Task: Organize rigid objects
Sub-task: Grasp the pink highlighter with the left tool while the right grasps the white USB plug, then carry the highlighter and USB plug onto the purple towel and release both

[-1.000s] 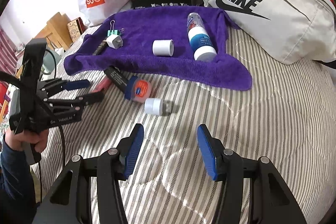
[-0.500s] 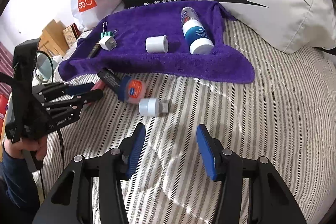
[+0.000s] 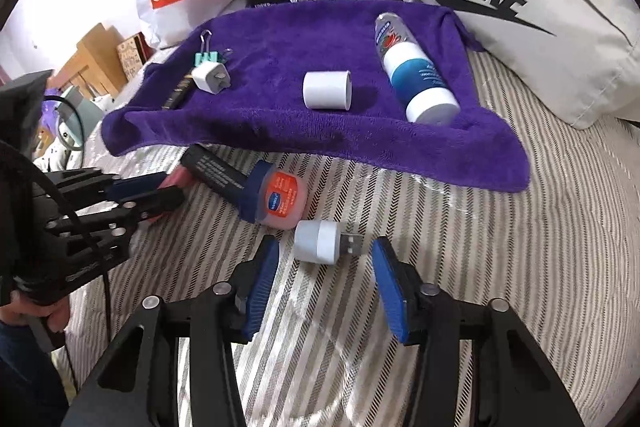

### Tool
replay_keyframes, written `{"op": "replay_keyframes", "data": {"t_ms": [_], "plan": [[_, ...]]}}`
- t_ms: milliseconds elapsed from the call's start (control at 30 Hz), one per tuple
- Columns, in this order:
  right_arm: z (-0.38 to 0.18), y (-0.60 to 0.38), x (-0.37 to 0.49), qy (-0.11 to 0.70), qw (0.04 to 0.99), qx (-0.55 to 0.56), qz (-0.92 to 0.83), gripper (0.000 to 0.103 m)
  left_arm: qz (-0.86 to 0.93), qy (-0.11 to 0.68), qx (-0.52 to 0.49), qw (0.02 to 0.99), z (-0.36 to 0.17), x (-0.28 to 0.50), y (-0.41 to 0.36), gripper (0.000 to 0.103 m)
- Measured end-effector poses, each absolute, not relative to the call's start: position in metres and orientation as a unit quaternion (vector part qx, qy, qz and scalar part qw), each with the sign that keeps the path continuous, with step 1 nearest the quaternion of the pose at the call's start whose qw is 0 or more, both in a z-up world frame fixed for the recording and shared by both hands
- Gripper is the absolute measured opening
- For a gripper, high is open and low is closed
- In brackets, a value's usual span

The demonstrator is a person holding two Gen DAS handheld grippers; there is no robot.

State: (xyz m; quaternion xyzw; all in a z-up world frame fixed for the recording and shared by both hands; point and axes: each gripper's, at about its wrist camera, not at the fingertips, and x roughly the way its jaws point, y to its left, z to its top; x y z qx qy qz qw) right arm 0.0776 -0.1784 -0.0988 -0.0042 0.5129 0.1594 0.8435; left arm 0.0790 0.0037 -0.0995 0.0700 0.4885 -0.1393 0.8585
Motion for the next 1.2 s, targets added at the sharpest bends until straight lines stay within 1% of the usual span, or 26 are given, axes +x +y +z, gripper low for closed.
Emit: {"op": "replay_keyframes", "data": {"t_ms": [33, 100, 467, 800, 1200], "plan": [[-0.103, -0.177, 0.079, 0.516, 0.842, -0.005, 0.158, 0.039, -0.141, 0.489, 0.066, 0.858, -0.100, 0.079, 0.005, 0.017], [-0.102, -0.176, 0.077, 0.507, 0.848, -0.014, 0.156, 0.036, -0.141, 0.489, 0.065, 0.858, -0.100, 0.078, 0.006, 0.017], [-0.101, -0.201, 0.066, 0.516, 0.841, -0.046, 0.154, 0.036, -0.137, 0.483, 0.068, 0.862, -0.100, 0.076, 0.004, 0.017], [-0.103, -0.194, 0.067, 0.505, 0.850, -0.060, 0.138, 0.036, -0.131, 0.479, 0.064, 0.865, -0.101, 0.075, 0.004, 0.017], [-0.088, -0.204, 0.062, 0.500, 0.850, -0.043, 0.161, 0.036, -0.132, 0.485, 0.024, 0.865, -0.089, 0.069, 0.029, 0.017]]}}
